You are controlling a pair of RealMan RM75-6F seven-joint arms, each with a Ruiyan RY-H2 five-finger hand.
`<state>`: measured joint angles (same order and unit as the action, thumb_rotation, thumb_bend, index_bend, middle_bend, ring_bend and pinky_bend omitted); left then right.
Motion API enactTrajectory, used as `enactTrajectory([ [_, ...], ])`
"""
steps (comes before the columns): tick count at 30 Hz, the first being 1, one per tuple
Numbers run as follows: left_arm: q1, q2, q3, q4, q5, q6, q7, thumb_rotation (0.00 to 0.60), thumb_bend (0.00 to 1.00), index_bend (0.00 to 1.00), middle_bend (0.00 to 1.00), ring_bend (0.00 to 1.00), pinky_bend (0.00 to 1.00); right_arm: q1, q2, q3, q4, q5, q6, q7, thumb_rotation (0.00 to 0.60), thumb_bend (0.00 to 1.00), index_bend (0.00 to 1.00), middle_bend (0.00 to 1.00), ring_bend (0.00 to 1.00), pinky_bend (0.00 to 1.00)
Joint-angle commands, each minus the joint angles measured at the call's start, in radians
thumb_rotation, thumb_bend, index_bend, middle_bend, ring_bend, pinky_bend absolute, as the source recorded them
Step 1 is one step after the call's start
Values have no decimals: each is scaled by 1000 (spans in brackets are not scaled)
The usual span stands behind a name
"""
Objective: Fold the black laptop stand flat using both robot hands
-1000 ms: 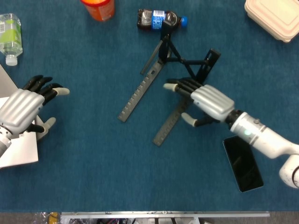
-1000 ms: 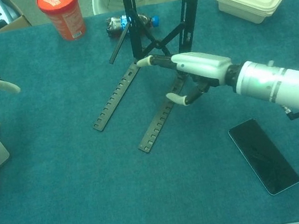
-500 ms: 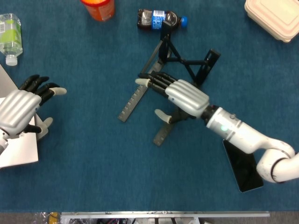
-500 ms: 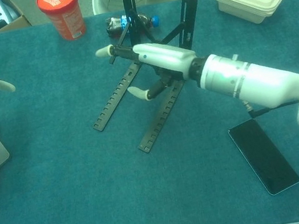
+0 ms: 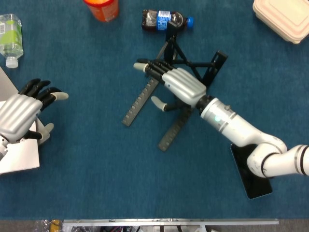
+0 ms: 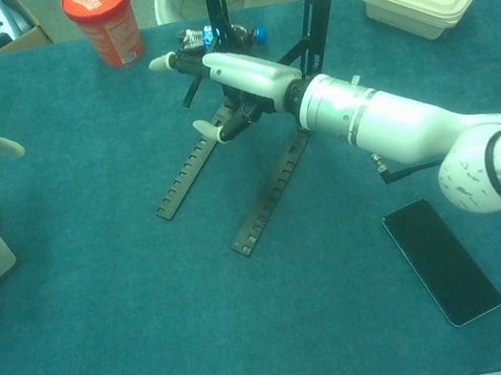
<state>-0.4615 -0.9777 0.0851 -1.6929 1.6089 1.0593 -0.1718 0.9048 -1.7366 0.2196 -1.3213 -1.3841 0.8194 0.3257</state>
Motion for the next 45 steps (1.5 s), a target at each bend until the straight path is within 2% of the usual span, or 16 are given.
enactTrajectory([
  [1,1,1,1,0,1,0,-1,600,358,193,173,63,26,7,-13,15,31,37,-22,-5,600,441,0,0,0,0],
  [14,1,-2,4,4,17,1,-5,600,358,192,173,63,26,-12,4,-1,57,96,-65,-18,600,440,0,0,0,0],
  [16,1,-2,4,4,18,3,-4,600,358,192,173,63,27,-16,17,-6,29,82,-63,-6,600,440,0,0,0,0],
  [21,2,-4,2,3,15,3,-1,600,357,192,173,63,26,-24,81,-38,-90,-29,-28,51,600,440,0,0,0,0],
  [28,8,-3,2,-1,9,9,8,600,358,192,172,63,26,-56,188,-69,-243,-168,94,93,600,440,0,0,0,0],
  [38,10,-19,1,14,-2,0,11,600,357,193,173,63,26,-114,324,-72,-368,-215,225,89,600,433,0,0,0,0],
  [45,11,-31,-1,29,-12,-6,3,600,357,193,173,63,26,-165,418,-75,-398,-207,290,54,600,428,0,0,0,0],
])
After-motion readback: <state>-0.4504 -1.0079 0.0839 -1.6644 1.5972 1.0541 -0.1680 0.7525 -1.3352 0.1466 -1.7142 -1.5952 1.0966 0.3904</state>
